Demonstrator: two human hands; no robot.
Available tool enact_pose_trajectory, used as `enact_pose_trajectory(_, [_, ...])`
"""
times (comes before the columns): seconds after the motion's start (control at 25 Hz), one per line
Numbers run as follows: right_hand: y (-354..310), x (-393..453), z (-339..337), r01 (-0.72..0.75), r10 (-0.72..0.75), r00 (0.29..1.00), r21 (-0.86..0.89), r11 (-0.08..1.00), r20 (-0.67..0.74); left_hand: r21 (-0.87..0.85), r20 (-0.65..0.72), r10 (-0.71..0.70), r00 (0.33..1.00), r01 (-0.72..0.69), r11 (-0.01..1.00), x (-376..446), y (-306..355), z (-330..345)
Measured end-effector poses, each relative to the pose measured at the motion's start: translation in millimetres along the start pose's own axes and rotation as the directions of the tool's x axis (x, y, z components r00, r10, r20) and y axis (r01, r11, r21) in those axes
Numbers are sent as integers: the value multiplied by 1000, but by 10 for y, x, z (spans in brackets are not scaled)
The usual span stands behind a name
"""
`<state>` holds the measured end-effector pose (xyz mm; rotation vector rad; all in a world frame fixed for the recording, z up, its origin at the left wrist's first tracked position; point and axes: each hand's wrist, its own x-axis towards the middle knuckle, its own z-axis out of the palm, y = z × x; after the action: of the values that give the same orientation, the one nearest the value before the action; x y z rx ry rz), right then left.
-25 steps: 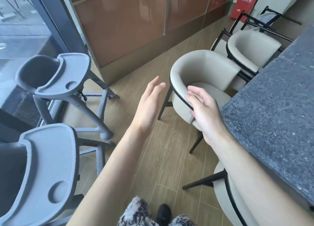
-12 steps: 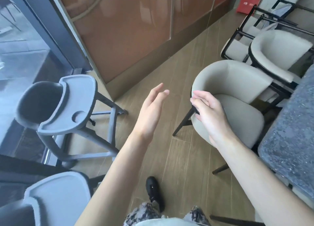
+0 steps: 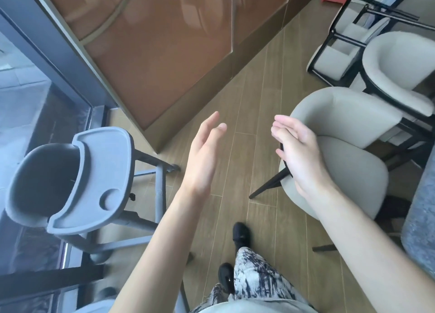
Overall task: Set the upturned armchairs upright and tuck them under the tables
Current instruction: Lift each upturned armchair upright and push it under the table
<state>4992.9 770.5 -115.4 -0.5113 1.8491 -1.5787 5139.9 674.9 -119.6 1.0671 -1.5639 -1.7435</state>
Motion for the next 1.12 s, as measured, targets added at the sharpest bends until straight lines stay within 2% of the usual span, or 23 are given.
enact_pose_trajectory(0.2, [-29, 721, 181, 17, -14, 997, 44, 999, -71, 31, 15, -2, 1000, 1, 1000, 745, 22, -52])
enact_pose_trajectory(0.48, [-249, 2080, 288, -4, 18, 991, 105, 994, -133, 82, 107, 5, 994, -14, 997, 2265, 407, 224])
enact_pose_trajectory(0.68, [-468, 2867, 369, -15, 23, 994, 81, 997, -104, 90, 128, -15, 992, 4, 996, 3100, 641, 371])
enact_pose_trajectory(1.12, [-955, 4403, 668, 18, -7, 991, 78, 997, -131, 69, 183, 39, 982, -53, 996, 4869, 1000, 478])
